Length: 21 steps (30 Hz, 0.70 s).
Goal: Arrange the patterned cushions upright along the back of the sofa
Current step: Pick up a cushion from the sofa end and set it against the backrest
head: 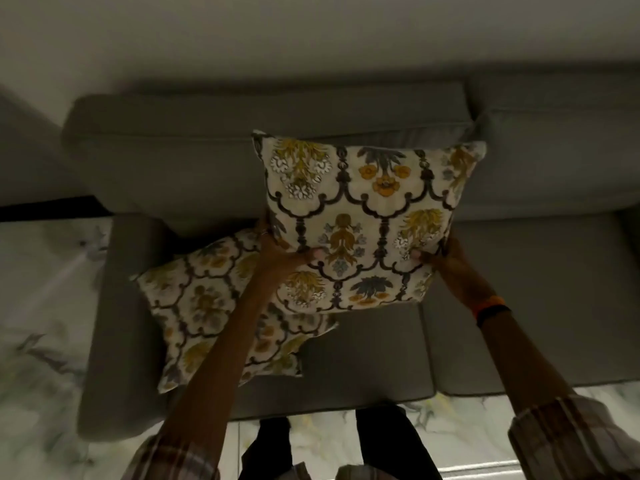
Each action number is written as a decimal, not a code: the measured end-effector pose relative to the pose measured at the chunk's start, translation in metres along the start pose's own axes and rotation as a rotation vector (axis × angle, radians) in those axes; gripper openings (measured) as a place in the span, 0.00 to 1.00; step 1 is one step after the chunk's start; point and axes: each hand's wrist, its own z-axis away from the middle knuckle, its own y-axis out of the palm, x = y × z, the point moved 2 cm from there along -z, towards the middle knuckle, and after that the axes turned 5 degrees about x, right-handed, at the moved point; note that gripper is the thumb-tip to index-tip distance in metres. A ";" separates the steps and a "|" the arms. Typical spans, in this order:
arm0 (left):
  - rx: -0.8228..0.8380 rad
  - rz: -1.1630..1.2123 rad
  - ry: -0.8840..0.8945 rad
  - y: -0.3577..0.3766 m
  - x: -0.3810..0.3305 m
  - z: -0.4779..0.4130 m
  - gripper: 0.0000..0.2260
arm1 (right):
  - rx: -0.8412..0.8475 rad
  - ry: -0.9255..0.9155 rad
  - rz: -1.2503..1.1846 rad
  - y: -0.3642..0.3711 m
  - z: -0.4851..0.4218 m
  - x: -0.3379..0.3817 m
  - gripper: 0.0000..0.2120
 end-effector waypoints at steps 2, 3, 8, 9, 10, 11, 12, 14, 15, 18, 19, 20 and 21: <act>0.085 0.005 0.021 0.057 -0.011 -0.018 0.53 | -0.065 -0.008 0.039 -0.058 -0.006 -0.005 0.41; 0.119 0.011 0.030 0.080 -0.013 -0.025 0.51 | -0.081 -0.020 0.055 -0.079 -0.013 -0.012 0.44; 0.203 0.068 0.017 0.172 -0.010 -0.073 0.52 | -0.060 0.032 0.096 -0.164 -0.064 -0.057 0.48; 0.183 0.083 0.010 0.187 0.000 -0.086 0.55 | -0.051 0.029 0.093 -0.174 -0.075 -0.067 0.46; 0.160 0.077 -0.017 0.200 -0.001 -0.089 0.57 | -0.041 0.029 0.101 -0.181 -0.083 -0.074 0.44; 0.136 0.069 -0.043 0.210 0.000 -0.091 0.56 | -0.026 0.034 0.094 -0.186 -0.089 -0.081 0.43; 0.116 0.057 -0.064 0.221 -0.004 -0.089 0.53 | -0.013 0.053 0.092 -0.188 -0.093 -0.085 0.44; 0.077 0.073 -0.095 0.235 -0.001 -0.088 0.44 | -0.028 0.087 0.058 -0.186 -0.095 -0.088 0.53; 0.040 0.090 -0.096 0.239 0.001 -0.088 0.41 | -0.046 0.077 0.027 -0.184 -0.096 -0.091 0.58; -0.045 0.101 -0.102 0.239 0.004 -0.091 0.47 | -0.104 0.040 -0.023 -0.177 -0.096 -0.093 0.61; -0.033 0.096 -0.092 0.239 0.004 -0.092 0.48 | -0.121 0.035 -0.025 -0.175 -0.096 -0.095 0.61; -0.023 0.076 -0.090 0.238 0.005 -0.092 0.48 | -0.142 0.033 -0.008 -0.171 -0.094 -0.096 0.61; -0.031 0.074 -0.095 0.235 0.009 -0.092 0.47 | -0.168 0.034 0.007 -0.168 -0.092 -0.098 0.60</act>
